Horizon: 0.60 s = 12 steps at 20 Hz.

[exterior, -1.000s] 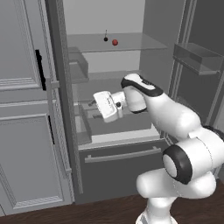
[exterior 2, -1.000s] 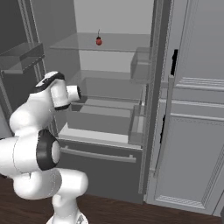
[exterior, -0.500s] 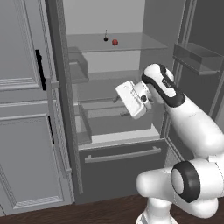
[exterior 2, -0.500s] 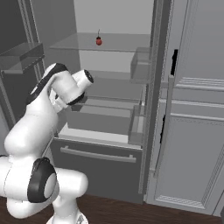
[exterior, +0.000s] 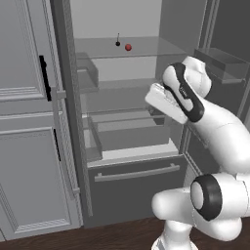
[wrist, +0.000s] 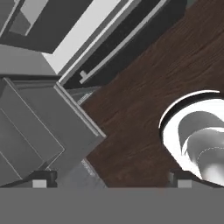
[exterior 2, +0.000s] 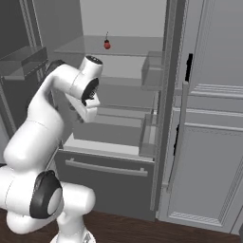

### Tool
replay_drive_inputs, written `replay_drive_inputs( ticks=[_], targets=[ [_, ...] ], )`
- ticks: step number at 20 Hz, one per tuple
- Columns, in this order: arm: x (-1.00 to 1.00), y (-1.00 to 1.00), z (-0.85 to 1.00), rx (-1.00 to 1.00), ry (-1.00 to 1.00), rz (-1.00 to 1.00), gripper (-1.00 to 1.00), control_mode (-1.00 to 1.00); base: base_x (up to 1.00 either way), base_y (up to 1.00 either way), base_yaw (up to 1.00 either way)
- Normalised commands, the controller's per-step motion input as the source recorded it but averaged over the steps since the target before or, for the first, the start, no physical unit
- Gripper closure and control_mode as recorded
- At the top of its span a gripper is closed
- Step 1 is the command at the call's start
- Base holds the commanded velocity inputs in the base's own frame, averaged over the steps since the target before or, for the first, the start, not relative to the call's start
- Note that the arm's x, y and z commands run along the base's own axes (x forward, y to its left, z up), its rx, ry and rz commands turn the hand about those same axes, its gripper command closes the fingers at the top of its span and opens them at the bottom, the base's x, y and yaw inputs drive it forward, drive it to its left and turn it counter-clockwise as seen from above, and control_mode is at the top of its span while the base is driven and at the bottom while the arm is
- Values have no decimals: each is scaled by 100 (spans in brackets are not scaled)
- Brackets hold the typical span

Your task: Take the strawberry from the fridge and place it on top of the pancake, located on the dining counter.

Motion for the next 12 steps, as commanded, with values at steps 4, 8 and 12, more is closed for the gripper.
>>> replay_drive_inputs(
  ticks=[4, 8, 12],
  targets=[
    [-63, -42, -29, -35, -58, 54, -100, -100, 0, 0, 0],
    [-85, -2, -2, -33, -65, 48, -100, -100, 0, 0, 0],
    [-67, 3, 0, -31, -41, 34, -100, -100, 0, 0, 0]
  ],
)
